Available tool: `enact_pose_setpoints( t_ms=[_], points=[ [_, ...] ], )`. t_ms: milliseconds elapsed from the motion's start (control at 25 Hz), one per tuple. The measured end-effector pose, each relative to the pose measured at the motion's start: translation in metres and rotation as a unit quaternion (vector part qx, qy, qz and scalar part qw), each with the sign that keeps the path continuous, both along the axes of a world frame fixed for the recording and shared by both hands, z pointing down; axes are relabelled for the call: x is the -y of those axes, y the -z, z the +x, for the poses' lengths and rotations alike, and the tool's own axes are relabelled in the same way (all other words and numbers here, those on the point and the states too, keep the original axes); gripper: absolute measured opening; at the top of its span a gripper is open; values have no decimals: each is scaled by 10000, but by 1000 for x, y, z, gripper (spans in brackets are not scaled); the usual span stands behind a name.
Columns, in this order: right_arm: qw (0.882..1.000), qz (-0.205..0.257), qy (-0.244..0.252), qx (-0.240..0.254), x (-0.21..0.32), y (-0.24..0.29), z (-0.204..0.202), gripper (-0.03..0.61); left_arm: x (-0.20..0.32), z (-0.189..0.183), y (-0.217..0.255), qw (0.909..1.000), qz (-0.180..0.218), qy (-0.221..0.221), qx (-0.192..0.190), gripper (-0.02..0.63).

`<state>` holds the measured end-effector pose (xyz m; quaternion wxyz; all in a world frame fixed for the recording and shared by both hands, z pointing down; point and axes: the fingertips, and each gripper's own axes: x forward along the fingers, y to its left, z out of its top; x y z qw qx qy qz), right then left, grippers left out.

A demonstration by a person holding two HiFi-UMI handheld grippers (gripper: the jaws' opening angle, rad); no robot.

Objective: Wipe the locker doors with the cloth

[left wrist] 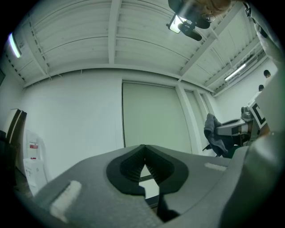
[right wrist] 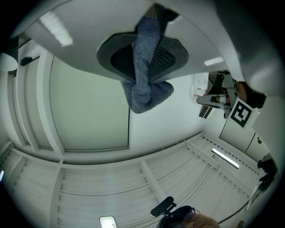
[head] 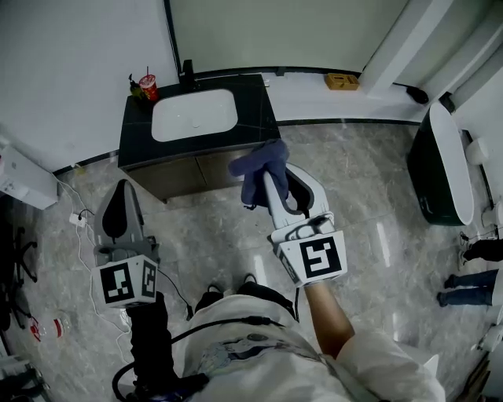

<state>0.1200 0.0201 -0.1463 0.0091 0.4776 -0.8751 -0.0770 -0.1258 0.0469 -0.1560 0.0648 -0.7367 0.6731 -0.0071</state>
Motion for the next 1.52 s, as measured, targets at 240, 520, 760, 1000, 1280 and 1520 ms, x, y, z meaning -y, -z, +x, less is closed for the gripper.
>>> enact_pose_setpoints(
  t_ms=[240,520,760,1000,1280,1520],
  points=[
    [9999,-109,-62,-3,-6,0,-4,74,-1,-4,6,10000,49,-20,-25,2],
    [9996,-232,-142,107,-5,2,-6,71,-5,-9,6,10000,21,-16,-9,2],
    [9997,-214,-114,-16,-5,0,-15,64,-10,-18,4,10000,1,27,-16,2],
    [9997,-222,-118,14,-5,2,-18,64,-10,-20,3,10000,-17,15,-33,2],
    [9998,-156,-113,-14,-3,-2,-17,64,-11,-21,1,10000,-20,11,-6,2],
    [9998,-167,-94,-4,0,-1,-21,64,-9,-25,5,10000,-16,13,-9,2]
  ],
)
